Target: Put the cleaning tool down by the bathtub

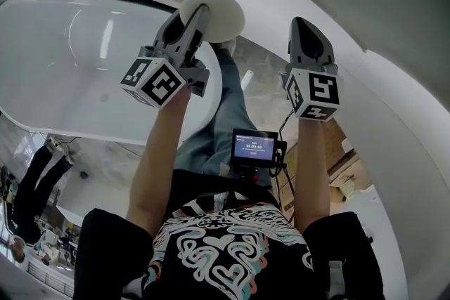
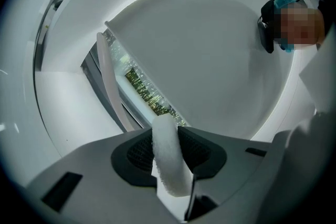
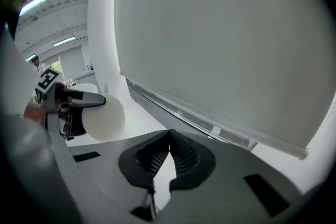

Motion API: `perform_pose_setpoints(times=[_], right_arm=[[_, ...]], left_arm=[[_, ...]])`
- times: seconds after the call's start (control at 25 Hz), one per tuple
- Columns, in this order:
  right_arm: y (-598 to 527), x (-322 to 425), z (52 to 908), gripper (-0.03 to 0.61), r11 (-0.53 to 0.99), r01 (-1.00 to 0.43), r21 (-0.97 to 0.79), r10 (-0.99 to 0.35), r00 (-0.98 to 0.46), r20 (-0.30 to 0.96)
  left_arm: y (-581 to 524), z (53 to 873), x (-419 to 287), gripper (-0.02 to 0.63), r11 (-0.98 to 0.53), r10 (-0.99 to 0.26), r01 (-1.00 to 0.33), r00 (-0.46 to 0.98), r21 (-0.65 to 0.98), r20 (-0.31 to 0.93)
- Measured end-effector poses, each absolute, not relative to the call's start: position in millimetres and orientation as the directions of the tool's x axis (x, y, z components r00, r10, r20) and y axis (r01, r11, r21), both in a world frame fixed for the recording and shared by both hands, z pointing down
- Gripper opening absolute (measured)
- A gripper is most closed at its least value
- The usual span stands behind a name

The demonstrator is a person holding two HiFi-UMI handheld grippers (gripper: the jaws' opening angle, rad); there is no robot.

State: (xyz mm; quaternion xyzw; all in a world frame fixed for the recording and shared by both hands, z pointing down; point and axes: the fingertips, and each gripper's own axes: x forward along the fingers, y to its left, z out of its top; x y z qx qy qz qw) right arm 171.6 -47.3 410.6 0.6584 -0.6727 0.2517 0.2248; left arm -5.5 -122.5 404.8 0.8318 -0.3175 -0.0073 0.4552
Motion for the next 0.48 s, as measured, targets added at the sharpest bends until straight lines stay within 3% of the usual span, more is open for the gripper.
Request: perform_pose_setpoints(times=[0.48], right_arm=[[-62,164,469,0.028,0.048,-0.998,-0.039,-0.73,-0.062,0.68]], left_arm=[[-135,478,-7,0.129,-0.336,-0.536,-0.551,0.779,0.764,0.325]])
